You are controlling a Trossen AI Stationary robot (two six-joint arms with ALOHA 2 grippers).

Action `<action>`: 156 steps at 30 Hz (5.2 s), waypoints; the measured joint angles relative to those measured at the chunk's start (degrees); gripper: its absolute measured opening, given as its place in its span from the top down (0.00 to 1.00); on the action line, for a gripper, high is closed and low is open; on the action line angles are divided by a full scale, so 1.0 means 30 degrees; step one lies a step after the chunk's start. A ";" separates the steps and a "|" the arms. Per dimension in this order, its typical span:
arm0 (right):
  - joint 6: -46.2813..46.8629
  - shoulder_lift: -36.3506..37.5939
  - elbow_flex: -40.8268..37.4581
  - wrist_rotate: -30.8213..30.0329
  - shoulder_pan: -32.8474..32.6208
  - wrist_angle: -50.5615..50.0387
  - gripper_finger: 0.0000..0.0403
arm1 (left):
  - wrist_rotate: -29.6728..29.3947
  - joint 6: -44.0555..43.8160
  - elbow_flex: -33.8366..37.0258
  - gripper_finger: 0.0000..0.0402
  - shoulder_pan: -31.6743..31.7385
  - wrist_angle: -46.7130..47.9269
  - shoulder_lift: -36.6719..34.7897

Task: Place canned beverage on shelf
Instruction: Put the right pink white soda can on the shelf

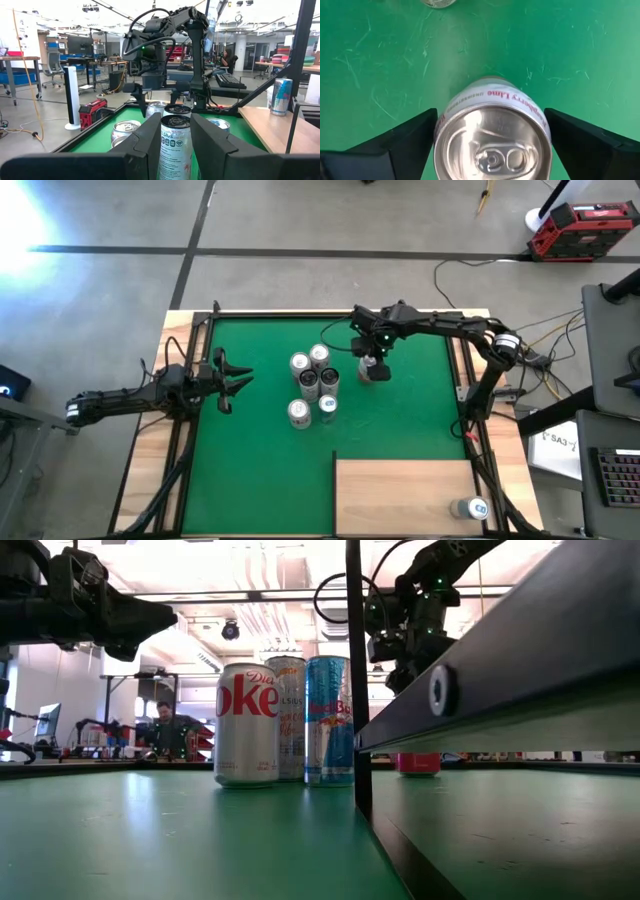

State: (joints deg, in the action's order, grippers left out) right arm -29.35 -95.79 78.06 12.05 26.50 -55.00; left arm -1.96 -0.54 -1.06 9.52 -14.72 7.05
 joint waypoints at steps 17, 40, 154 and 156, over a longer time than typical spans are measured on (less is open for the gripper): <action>0.9538 0.0000 0.0471 -0.1064 -0.0007 -0.0082 0.05 | -0.0004 -0.0004 0.0000 0.78 0.0003 0.0007 -0.0004; 3.1336 0.0000 0.0481 -0.1033 -0.0786 -0.1784 0.05 | -0.0004 0.0000 0.0000 0.78 0.0003 0.0007 -0.0004; 6.2150 0.0108 0.3608 -0.3858 -2.6969 -0.5117 0.19 | -0.0013 -0.0002 0.0000 0.78 0.0000 0.0007 0.0000; 6.2150 -0.0062 0.3697 -0.3848 -2.7112 -0.5126 0.19 | -0.0013 -0.0007 0.0000 0.78 0.0000 0.0052 -0.0003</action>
State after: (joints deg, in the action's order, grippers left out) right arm 157.10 -95.97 89.15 0.51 -54.83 -70.37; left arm -2.00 -0.56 -1.06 9.52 -14.56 7.04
